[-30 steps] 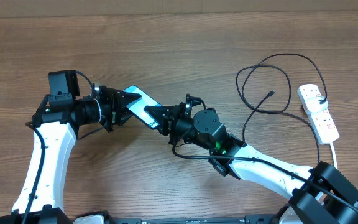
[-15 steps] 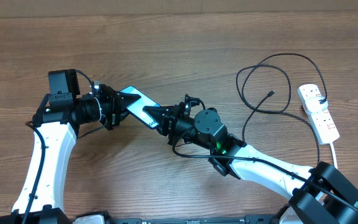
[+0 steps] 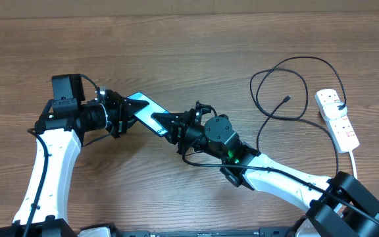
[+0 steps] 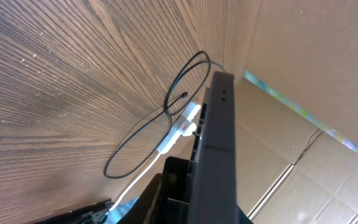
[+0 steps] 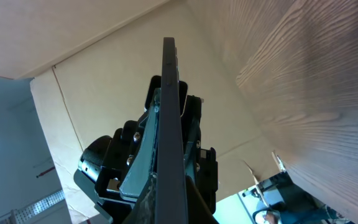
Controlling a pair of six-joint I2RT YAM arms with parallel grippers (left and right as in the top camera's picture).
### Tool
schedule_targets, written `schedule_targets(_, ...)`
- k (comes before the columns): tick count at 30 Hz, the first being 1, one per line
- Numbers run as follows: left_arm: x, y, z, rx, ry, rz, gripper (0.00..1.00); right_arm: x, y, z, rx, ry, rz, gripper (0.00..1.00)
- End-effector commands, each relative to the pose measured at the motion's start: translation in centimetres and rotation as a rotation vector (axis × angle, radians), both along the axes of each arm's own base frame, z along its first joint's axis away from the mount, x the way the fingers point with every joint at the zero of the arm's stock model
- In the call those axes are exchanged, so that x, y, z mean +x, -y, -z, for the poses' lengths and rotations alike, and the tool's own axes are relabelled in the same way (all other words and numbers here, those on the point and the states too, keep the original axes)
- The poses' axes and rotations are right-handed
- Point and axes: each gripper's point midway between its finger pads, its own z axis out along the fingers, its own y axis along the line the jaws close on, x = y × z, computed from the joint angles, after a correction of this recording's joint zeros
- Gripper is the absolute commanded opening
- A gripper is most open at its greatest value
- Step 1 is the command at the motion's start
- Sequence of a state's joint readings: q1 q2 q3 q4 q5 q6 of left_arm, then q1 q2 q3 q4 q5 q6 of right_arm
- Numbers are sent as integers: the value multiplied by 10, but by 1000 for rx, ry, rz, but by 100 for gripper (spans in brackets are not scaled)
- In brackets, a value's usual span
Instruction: Plug charger to phone and switch on socket
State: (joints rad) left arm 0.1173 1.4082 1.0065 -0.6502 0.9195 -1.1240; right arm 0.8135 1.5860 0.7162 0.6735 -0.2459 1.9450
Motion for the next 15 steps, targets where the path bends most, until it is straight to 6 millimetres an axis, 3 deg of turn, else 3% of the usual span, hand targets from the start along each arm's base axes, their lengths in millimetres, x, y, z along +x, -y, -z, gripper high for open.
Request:
schedule_targets(1,-3,9,-9,-56,7,32,18,3,1,-2,-11,3,36,4)
schedule_targets(6,-4,10,-11,-69,9,40,24,5,2,-1,-17,1,48,4)
schedule_targets(15,-5,11,-12,-74,11,44,23,3,1,-1,22,-67,50,4)
